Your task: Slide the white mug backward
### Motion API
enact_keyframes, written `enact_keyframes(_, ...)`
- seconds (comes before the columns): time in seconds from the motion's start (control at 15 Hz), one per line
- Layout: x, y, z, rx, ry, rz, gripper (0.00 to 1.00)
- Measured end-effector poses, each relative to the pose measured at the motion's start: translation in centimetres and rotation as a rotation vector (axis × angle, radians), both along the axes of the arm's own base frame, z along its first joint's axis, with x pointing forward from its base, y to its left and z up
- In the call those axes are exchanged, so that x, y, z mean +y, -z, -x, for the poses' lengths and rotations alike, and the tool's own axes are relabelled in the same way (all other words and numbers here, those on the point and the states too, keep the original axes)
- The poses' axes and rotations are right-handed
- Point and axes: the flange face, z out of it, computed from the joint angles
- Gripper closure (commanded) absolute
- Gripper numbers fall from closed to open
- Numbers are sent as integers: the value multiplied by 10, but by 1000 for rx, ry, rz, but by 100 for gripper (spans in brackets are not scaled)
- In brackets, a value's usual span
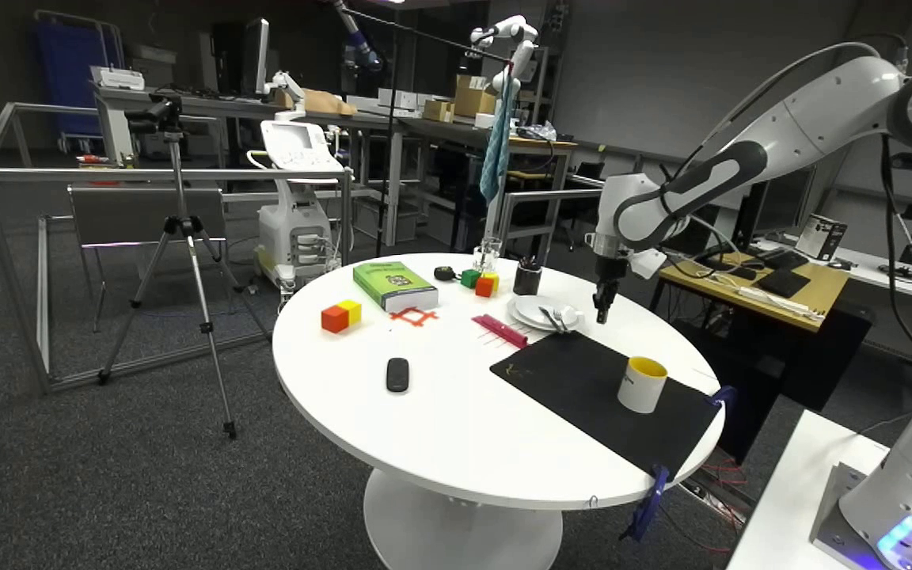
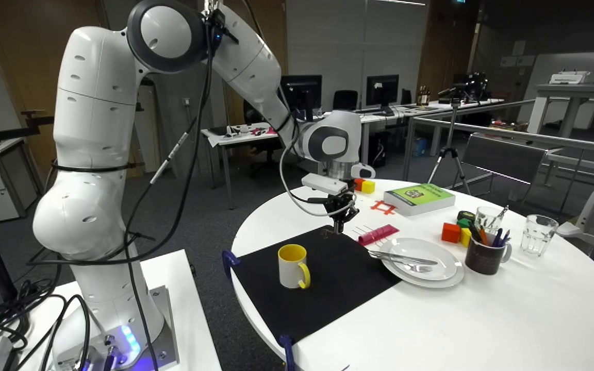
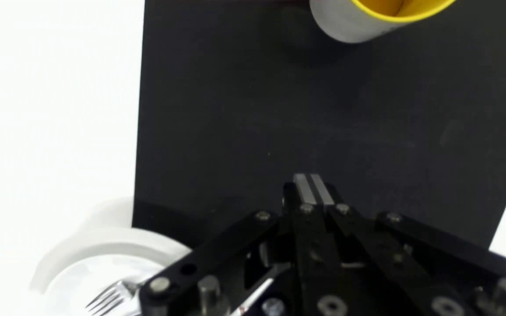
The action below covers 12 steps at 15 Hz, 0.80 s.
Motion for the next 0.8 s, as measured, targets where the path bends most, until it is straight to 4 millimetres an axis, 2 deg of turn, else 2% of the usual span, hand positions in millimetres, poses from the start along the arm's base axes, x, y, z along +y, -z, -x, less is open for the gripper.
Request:
enact_keyframes(0.33,-12,-86,12,-144,217,17,100)
enact_keyframes(0.6,-16,-153,42,-178,396,59,100)
enact_keyframes(0.8,-17,-194,71,-146,432,70,100)
